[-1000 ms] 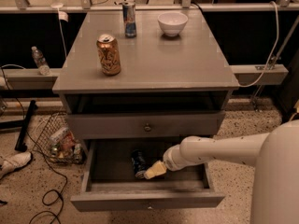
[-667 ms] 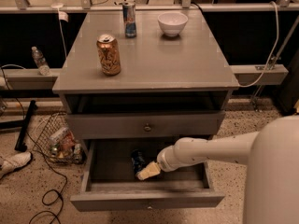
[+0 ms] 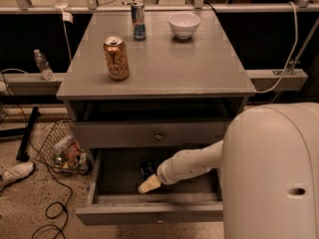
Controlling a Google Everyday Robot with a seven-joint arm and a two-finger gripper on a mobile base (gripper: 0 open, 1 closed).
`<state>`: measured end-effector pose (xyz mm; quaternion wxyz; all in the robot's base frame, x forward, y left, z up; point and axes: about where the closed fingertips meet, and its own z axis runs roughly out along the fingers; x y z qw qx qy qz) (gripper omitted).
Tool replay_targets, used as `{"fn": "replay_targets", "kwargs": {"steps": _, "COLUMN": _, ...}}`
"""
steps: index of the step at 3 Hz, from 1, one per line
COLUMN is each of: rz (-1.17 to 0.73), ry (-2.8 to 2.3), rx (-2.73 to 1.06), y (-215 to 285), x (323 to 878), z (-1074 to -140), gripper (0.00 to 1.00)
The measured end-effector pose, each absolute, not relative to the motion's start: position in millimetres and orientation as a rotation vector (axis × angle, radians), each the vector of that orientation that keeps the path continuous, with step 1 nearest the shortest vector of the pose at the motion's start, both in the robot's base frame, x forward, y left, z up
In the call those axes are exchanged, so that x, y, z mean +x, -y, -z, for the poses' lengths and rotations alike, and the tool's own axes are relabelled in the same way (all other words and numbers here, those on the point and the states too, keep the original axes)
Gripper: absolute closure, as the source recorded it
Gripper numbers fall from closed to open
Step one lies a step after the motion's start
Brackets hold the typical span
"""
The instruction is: Pick pepsi can from middle drawer and place on counter
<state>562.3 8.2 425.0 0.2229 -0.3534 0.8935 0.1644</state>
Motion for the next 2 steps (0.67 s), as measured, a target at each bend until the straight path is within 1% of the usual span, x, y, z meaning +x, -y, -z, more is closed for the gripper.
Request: {"fn": "replay_targets", "kwargs": {"steps": 2, "rz": -0.445, "ry": -2.505, "rx": -0.934, "y": -31, "x": 583, "z": -394, "gripper": 0.0}}
